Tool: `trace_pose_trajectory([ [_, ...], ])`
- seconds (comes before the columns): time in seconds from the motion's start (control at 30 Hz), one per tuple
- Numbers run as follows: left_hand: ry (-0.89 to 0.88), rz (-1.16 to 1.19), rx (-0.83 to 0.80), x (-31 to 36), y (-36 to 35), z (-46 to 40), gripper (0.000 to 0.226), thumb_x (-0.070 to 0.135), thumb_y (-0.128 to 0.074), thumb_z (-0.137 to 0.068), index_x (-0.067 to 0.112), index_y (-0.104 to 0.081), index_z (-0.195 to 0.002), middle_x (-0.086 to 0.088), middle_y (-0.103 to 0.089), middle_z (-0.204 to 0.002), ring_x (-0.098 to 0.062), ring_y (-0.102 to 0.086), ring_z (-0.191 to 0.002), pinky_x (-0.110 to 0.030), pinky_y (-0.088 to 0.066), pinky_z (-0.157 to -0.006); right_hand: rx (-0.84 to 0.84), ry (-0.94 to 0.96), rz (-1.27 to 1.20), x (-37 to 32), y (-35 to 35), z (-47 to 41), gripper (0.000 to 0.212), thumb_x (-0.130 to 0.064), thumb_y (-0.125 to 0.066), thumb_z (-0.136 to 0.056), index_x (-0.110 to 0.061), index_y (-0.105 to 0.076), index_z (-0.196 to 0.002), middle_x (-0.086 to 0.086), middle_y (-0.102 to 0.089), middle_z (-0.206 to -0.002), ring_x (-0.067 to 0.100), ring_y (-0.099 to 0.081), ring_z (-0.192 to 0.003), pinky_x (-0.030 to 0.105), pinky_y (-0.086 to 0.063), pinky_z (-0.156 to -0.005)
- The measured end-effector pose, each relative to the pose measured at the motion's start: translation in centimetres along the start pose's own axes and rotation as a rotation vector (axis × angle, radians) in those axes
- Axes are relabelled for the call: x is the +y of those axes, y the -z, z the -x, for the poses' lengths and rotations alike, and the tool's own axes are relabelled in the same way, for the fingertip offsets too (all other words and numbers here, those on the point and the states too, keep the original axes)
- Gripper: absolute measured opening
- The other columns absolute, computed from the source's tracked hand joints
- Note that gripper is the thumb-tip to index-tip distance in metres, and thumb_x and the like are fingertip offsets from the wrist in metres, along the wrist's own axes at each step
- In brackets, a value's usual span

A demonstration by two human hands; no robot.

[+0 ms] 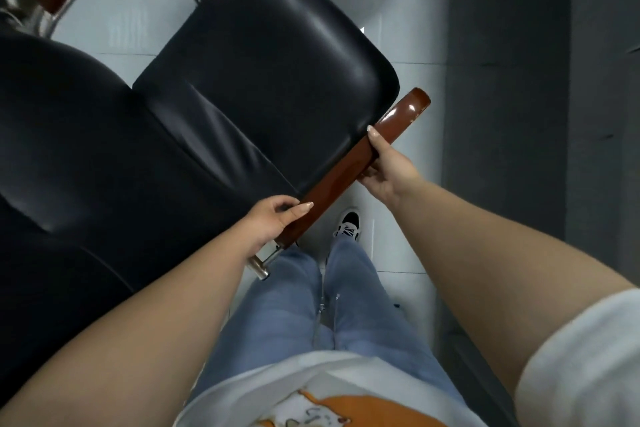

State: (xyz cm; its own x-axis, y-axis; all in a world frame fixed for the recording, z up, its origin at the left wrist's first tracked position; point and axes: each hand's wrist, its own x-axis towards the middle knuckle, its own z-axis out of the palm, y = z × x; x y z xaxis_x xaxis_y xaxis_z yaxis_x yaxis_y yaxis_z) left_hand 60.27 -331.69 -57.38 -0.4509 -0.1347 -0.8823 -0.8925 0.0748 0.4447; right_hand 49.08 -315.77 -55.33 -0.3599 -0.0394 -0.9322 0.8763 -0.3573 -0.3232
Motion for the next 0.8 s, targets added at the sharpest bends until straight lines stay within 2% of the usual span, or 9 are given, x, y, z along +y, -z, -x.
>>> trace_pose_trajectory([
  [0.13,0.024,-0.073,-0.063,0.0,-0.2,0.0,0.029,0.033,-0.068,-0.081,0.017,-0.059,-0.103,-0.009,-0.062,-0.103,-0.021,-0.060,-0.096,-0.029,-0.050,-0.084,0.031,-0.015,-0.066,0.7,1.5,0.5,0.044,-0.026,-0.065,-0.086,-0.003,-0.051,-0.121,0.013,-0.062,-0.120,0.027,-0.060,-0.111,0.046,-0.046,-0.100],
  [0.23,0.014,-0.100,-0.093,0.3,-0.5,0.2,0.025,0.030,-0.068,-0.081,0.016,-0.059,-0.100,-0.005,-0.060,-0.098,-0.014,-0.059,-0.086,-0.018,-0.048,-0.073,0.069,-0.019,-0.094,1.0,2.2,0.9,0.049,-0.026,-0.065,-0.086,-0.003,-0.049,-0.126,0.012,-0.060,-0.124,0.028,-0.059,-0.113,0.047,-0.044,-0.102],
  [0.3,0.014,-0.118,-0.103,0.4,-0.7,0.2,0.026,0.030,-0.068,-0.081,0.016,-0.059,-0.101,-0.005,-0.060,-0.098,-0.014,-0.057,-0.086,-0.016,-0.046,-0.070,0.077,-0.022,-0.106,1.1,2.4,1.2,0.050,-0.027,-0.063,-0.087,-0.004,-0.047,-0.128,0.011,-0.059,-0.125,0.028,-0.057,-0.116,0.047,-0.042,-0.104],
  [0.47,0.014,-0.143,-0.124,1.4,-0.4,0.2,0.034,0.036,-0.067,-0.081,0.015,-0.059,-0.107,-0.009,-0.062,-0.107,-0.018,-0.058,-0.094,-0.018,-0.047,-0.070,0.079,0.014,-0.124,0.6,2.2,1.8,0.049,-0.028,-0.061,-0.088,-0.004,-0.046,-0.128,0.009,-0.060,-0.120,0.028,-0.057,-0.115,0.044,-0.043,-0.103],
  [0.6,0.008,-0.167,-0.145,1.9,-0.4,0.5,0.037,0.038,-0.065,-0.082,0.015,-0.058,-0.111,-0.005,-0.060,-0.106,-0.017,-0.058,-0.095,-0.020,-0.046,-0.073,0.099,0.029,-0.125,0.5,1.8,2.0,0.055,-0.029,-0.062,-0.088,-0.002,-0.043,-0.132,0.011,-0.059,-0.124,0.028,-0.058,-0.115,0.046,-0.042,-0.103],
  [0.73,-0.005,-0.165,-0.160,1.9,-0.4,0.8,0.034,0.037,-0.064,-0.084,0.017,-0.057,-0.111,-0.001,-0.059,-0.099,-0.012,-0.057,-0.088,-0.018,-0.045,-0.072,0.136,0.049,-0.105,0.8,1.3,2.4,0.052,-0.030,-0.062,-0.088,-0.003,-0.045,-0.129,0.010,-0.061,-0.114,0.027,-0.059,-0.111,0.044,-0.044,-0.102],
  [0.8,-0.007,-0.182,-0.155,1.8,-0.2,0.7,0.034,0.038,-0.063,-0.084,0.019,-0.057,-0.111,-0.001,-0.058,-0.099,-0.015,-0.056,-0.093,-0.023,-0.044,-0.079,0.166,0.064,-0.085,1.0,0.8,2.6,0.051,-0.032,-0.060,-0.088,-0.004,-0.046,-0.127,0.009,-0.061,-0.113,0.027,-0.059,-0.111,0.043,-0.045,-0.101],
])
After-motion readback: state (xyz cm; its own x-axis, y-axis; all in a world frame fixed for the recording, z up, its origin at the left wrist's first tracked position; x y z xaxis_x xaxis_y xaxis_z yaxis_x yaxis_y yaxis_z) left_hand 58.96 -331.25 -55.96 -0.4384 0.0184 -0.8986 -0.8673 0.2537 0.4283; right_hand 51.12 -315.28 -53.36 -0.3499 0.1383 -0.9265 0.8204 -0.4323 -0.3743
